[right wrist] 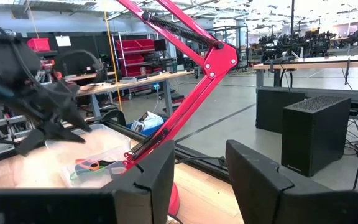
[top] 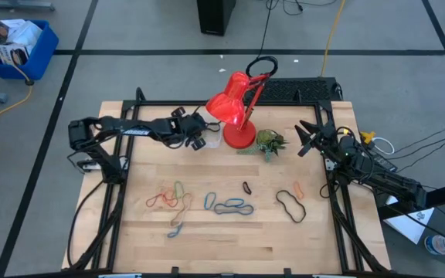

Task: Pick and place rubber bands into bin
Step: Put the green rubber band into the transparent bin

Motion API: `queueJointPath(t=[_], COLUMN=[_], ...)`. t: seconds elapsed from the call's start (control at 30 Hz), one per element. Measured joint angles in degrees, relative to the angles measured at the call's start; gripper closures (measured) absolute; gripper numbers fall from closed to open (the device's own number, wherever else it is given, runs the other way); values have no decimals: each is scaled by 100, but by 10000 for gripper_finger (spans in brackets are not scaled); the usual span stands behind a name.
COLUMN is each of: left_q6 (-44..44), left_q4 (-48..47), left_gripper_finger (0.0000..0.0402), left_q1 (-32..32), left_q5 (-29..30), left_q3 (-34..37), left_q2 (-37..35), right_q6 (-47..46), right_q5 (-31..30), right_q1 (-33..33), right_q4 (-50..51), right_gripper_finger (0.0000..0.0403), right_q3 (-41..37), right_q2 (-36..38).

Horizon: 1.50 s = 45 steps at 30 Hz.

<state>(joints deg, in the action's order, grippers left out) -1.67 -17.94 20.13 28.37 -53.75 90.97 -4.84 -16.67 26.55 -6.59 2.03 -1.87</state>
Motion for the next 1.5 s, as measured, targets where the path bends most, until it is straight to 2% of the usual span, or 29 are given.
queueJointPath(t=[0.1, 0.23, 0.43, 0.6, 0.73, 0.87, 1.03, 1.27, 1.4, 1.5], left_q6=[-66, -70, 80, 542, 764, 878, 1370, 1560, 2091, 2119], left_q4=[-208, -967, -1947, -2064, -2059, -2113, -2801, -3135, -3552, -3725], left_gripper_finger=[243, 243, 243, 243, 243, 243, 243, 243, 243, 243], left_q1=[-80, -179, -356, -593, -813, -1037, -1405, -1958, -2068, -2122], left_q5=[-2, -285, -1279, -2477, -2745, -2742, -2732, -2664, -2647, -2639], left_q3=[-10, -3, -3, -3, -3, -3, -3, -3, -3, -1], left_q2=[-506, -1313, -2602, -3288, -3537, -3562, -3279, -2453, -1920, -1548], right_q6=[0, 0, 0, 0, 0, 0, -35, -29, -44, -44], right_q5=[0, 0, 0, 0, 0, 0, 2, 0, 0, 0], right_q1=[0, 0, 0, 0, 0, 0, 0, 0, 0, 0], right_q4=[0, 2, 0, 6, 2, 0, -2, 0, -2, 0], right_gripper_finger=[261, 261, 261, 261, 261, 261, 261, 261, 261, 261], right_q3=[0, 0, 0, 0, 1, 0, 2, 1, 1, 0], right_q2=[0, -2, -20, -48, -48, -48, -48, -63, -72, -72])
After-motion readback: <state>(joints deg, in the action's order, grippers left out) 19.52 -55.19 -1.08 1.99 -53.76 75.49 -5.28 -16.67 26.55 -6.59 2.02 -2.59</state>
